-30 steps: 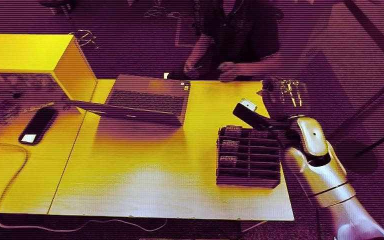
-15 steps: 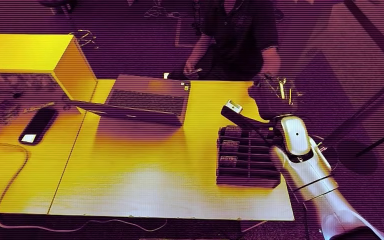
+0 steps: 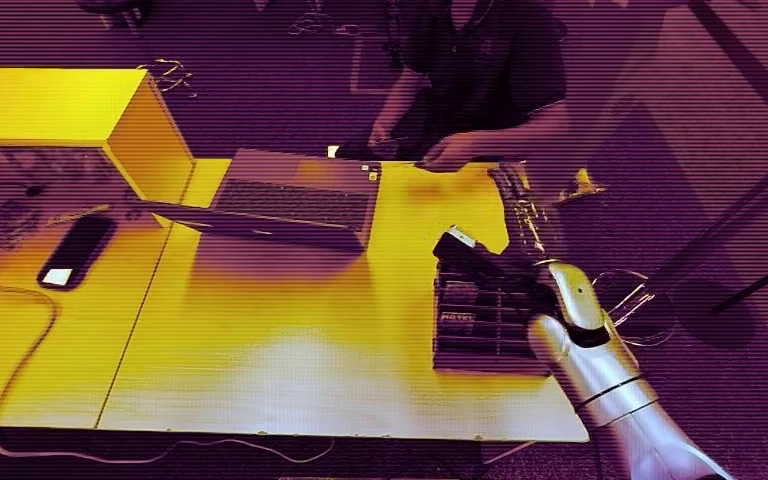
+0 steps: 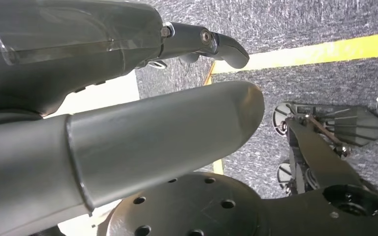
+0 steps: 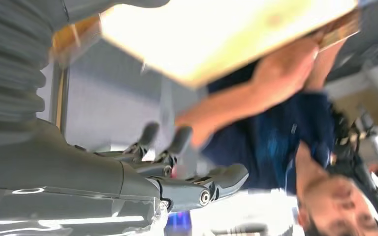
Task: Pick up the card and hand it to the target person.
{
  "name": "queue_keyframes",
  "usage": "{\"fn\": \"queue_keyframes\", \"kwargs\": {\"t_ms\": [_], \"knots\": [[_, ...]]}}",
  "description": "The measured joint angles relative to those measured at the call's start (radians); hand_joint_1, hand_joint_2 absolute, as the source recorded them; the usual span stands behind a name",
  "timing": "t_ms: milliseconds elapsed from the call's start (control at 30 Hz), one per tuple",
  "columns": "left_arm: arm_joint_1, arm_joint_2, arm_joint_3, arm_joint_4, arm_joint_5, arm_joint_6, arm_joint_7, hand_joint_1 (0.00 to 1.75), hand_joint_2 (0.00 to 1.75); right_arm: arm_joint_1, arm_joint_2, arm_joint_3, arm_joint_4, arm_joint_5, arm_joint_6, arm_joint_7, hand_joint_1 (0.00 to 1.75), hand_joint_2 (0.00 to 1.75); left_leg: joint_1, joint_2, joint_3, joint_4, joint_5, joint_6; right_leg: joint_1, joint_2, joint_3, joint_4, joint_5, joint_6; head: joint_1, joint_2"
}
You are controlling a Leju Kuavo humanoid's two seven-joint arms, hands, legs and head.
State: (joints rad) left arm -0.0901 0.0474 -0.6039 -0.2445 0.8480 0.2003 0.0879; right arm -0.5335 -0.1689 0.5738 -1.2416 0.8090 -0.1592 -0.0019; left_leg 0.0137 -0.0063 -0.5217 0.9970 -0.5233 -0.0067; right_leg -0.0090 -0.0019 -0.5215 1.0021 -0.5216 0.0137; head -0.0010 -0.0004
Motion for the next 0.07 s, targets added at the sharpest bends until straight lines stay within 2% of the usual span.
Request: {"fn": "queue_keyframes", "kwargs": {"t_ms": [67], "knots": [[0.0, -0.004, 0.0, 0.0, 0.01, 0.011, -0.004, 0.0, 0.0, 0.036, 0.002, -0.009, -0.028, -0.071, 0.002, -0.01, 0.0, 1.75, 0.0, 0.0, 0.0, 0.0, 0.0, 0.0, 0.0, 0.0, 0.0, 0.0, 0.0, 0.0, 0.0, 0.0]]}}
